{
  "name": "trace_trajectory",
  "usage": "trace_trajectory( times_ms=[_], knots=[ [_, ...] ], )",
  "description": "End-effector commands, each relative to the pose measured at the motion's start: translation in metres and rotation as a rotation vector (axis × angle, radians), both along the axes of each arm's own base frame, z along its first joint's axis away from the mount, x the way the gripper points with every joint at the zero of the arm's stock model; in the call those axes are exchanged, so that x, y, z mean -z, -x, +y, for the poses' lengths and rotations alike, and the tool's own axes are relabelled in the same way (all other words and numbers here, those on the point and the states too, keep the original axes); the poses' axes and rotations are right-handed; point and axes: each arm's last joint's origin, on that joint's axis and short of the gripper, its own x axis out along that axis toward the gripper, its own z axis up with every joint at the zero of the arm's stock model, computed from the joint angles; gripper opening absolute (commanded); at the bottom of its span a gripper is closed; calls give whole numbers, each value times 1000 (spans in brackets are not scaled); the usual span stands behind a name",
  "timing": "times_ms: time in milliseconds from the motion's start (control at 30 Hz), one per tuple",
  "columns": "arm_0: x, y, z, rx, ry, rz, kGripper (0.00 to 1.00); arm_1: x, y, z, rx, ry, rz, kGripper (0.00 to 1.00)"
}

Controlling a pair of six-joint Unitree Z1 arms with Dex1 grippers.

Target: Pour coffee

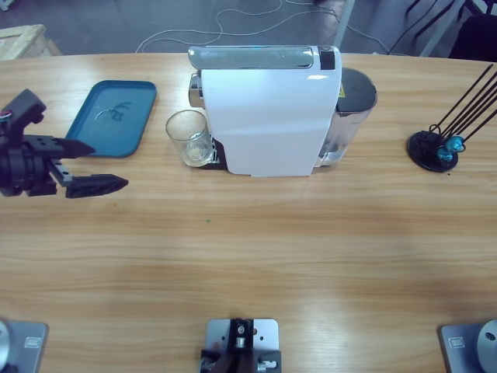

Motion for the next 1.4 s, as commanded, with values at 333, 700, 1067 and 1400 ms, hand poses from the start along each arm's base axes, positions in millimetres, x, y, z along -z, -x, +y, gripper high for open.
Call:
trace_trajectory(
  times_ms=[333, 700, 1067, 1400],
  knots=[
    [10, -3, -7, 27, -21, 22, 991, 19, -14, 20, 7, 4, 34, 1000],
    [6, 1, -5, 26, -10, 6, 991, 6, -6, 14, 3, -19, 16, 1000],
    [9, -1, -5, 25, -19, 18, 991, 2, -2, 12, -3, -29, 11, 1000],
    [9, -2, -7, 28, -20, 18, 991, -5, 6, 10, -13, -28, -4, 1000]
  ],
)
